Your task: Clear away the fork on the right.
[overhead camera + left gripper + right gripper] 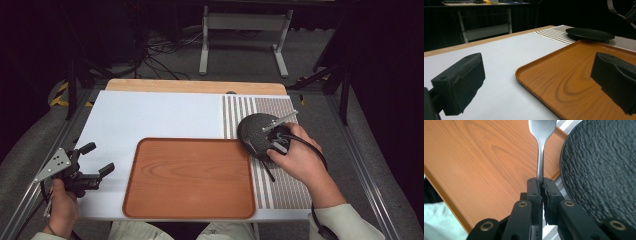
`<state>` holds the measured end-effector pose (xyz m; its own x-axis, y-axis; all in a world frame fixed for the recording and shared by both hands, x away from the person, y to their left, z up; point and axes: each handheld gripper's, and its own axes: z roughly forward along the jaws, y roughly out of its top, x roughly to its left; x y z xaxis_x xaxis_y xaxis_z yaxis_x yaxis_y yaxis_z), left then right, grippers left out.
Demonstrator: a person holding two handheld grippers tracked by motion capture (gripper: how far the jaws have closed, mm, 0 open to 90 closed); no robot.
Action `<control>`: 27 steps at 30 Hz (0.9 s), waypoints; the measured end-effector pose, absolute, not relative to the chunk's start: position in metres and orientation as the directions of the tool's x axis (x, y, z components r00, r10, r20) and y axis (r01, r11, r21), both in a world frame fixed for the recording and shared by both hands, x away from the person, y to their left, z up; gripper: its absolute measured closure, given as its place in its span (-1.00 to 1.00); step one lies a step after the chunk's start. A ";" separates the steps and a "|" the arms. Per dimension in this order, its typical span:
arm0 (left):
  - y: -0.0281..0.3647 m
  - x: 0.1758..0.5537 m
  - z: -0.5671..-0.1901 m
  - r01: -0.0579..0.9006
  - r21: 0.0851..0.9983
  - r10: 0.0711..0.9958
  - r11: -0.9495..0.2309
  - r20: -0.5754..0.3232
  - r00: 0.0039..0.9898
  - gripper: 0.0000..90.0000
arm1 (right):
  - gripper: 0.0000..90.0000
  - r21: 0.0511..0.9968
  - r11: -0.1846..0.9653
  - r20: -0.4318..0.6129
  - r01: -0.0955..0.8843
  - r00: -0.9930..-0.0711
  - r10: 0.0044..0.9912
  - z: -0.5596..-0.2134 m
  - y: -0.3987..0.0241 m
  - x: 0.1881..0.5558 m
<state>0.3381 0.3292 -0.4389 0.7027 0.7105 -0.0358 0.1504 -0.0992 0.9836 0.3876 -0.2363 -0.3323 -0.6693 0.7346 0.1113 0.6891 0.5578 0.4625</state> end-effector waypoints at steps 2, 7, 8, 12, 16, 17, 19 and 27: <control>0.329 0.338 -0.439 0.152 0.983 0.709 -0.102 -0.036 0.704 -1.00 | 0.88 0.445 0.554 0.108 0.704 -0.656 0.747 -0.333 -0.231 0.388; 0.329 0.338 -0.439 0.150 0.984 0.710 -0.099 -0.036 0.704 -1.00 | 0.88 0.416 0.534 0.116 0.736 -0.625 0.772 -0.336 -0.217 0.391; 0.329 0.338 -0.439 0.153 0.983 0.708 -0.102 -0.036 0.705 -1.00 | 0.88 0.410 0.529 0.122 0.743 -0.619 0.776 -0.336 -0.214 0.392; 0.330 0.338 -0.439 0.153 0.983 0.708 -0.100 -0.037 0.705 -1.00 | 0.88 0.393 0.528 0.120 0.753 -0.611 0.782 -0.336 -0.204 0.393; 0.330 0.338 -0.439 0.152 0.983 0.708 -0.100 -0.037 0.705 -1.00 | 0.88 0.378 0.516 0.120 0.768 -0.594 0.796 -0.338 -0.198 0.394; 0.330 0.338 -0.439 0.152 0.983 0.708 -0.101 -0.037 0.706 -1.00 | 0.88 0.367 0.510 0.123 0.778 -0.584 0.802 -0.340 -0.196 0.395; 0.329 0.338 -0.439 0.151 0.983 0.709 -0.100 -0.036 0.705 -1.00 | 0.88 0.352 0.495 0.132 0.794 -0.566 0.814 -0.342 -0.193 0.396; 0.330 0.338 -0.439 0.151 0.983 0.708 -0.101 -0.036 0.705 -1.00 | 0.87 0.278 0.449 0.161 0.849 -0.502 0.850 -0.355 -0.181 0.400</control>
